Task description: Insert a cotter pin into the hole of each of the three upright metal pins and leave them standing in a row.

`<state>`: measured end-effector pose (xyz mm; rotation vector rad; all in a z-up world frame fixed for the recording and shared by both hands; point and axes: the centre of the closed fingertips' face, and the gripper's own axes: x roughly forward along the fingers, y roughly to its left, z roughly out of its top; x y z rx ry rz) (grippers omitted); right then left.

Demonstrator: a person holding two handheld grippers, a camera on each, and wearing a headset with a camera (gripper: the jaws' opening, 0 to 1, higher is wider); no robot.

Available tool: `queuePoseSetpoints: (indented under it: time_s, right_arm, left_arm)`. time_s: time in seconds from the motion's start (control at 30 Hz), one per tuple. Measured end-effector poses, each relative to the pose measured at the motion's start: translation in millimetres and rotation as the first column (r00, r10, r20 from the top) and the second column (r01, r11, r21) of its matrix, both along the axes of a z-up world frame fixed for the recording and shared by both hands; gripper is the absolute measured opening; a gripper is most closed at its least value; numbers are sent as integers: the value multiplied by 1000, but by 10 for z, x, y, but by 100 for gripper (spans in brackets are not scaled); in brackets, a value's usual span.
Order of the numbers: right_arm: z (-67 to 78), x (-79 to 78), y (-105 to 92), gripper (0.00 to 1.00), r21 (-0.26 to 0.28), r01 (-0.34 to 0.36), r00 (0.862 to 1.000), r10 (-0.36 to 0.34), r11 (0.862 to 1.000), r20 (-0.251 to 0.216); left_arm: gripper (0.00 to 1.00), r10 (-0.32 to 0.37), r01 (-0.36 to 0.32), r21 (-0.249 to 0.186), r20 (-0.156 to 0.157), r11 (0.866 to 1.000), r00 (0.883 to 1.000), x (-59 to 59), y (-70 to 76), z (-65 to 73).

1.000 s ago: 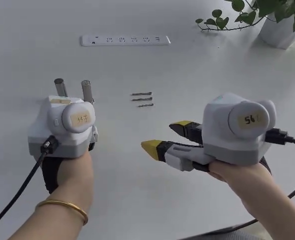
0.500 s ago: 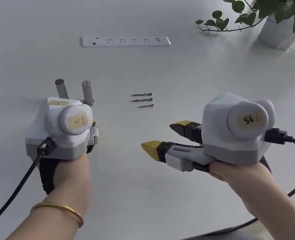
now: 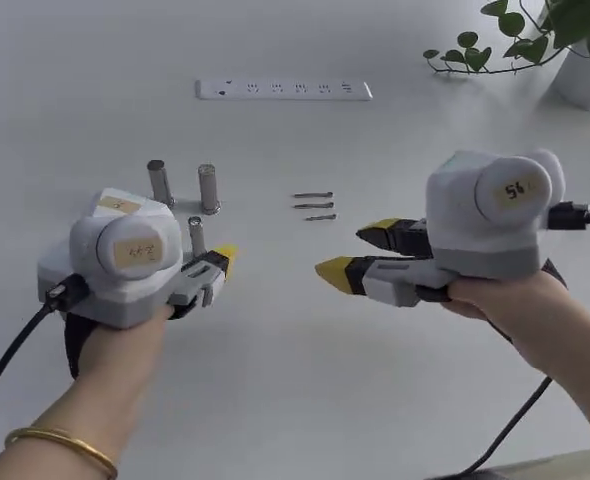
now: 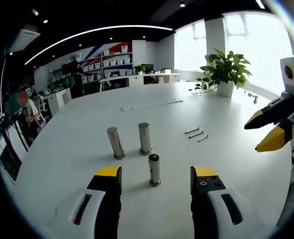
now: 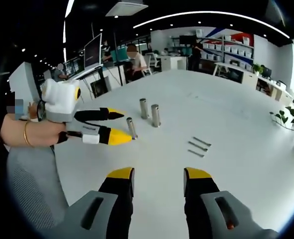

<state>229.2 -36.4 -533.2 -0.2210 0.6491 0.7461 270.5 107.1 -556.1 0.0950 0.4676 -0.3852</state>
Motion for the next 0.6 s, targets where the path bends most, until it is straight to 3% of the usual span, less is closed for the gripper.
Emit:
queuePoseSetpoints:
  time_s: [0.17,0.37,0.53,0.6]
  right_arm:
    - [-48,188,-20,32,-48,-50,999,49,998,-10]
    - [-70,315,-5,27,-84,-105,994,102,991,-35]
    - [-218,500,-75,19,-182,-199,978,182,963,-104]
    - [-295,607,-114,17,-218,-212,975,192,953,-110]
  left_arm:
    - [64,-93,94,-5,23,996,995,-73,-19,104]
    - [70,-147,147,-17,22,989,989,-147,-14,180]
    - [73,-167,168,-24,23,986,986,-216,27,247]
    - [74,-177,177,-23,25,984,984,-233,27,258]
